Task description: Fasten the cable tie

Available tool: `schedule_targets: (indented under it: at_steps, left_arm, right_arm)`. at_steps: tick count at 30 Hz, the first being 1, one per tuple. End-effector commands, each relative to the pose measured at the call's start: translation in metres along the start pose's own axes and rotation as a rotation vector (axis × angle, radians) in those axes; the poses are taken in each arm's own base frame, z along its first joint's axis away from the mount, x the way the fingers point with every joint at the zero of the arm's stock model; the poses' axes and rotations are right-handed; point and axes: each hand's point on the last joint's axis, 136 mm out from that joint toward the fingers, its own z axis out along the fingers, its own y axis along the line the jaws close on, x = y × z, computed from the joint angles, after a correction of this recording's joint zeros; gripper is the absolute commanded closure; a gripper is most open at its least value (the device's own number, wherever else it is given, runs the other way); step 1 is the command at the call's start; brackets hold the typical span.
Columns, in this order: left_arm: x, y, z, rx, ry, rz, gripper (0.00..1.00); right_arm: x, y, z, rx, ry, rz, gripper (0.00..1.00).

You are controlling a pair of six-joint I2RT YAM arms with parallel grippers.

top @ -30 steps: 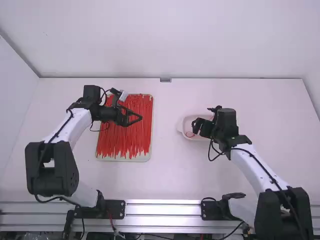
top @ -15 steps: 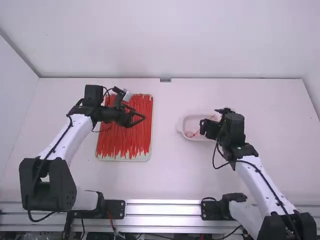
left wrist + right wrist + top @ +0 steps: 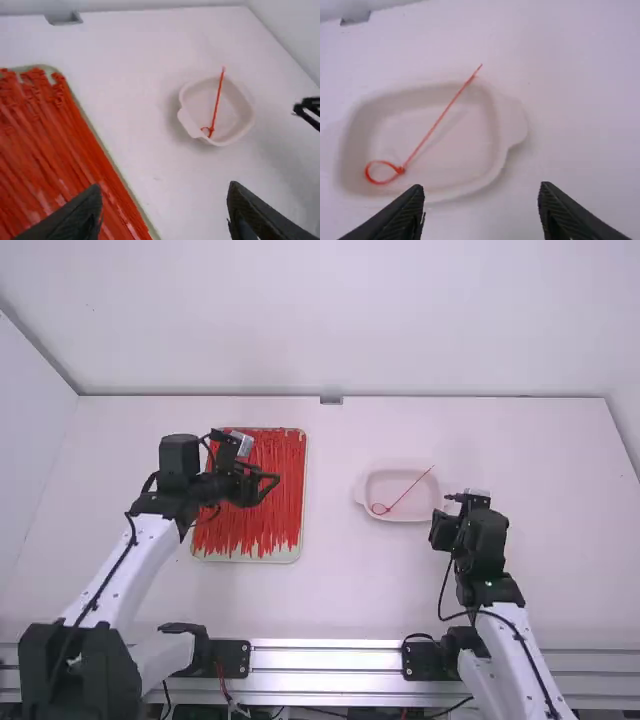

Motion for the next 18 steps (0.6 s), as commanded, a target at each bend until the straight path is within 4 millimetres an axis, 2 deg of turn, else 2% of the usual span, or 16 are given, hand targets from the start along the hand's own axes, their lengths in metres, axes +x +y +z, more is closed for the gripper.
schedule_targets:
  at_steps: [1,7,11,18]
  left_arm:
    - [0.002,0.009,-0.009,-0.088,-0.037,-0.020,0.39]
    - [0.006,0.021,-0.026,-0.232,-0.147,0.054,0.53]
    - [0.027,0.030,-0.035,-0.315,-0.150,0.048,0.62]
    - [0.069,0.050,-0.050,-0.479,-0.154,0.036,0.78]
  right_arm:
    - [0.013,-0.003,-0.002,0.010,-0.004,-0.105,0.44]
    - [0.052,-0.007,-0.004,0.010,-0.004,-0.105,0.58]
    - [0.072,-0.009,-0.003,0.010,-0.006,-0.105,0.66]
    - [0.041,-0.005,-0.014,0.002,-0.153,-0.108,0.81]
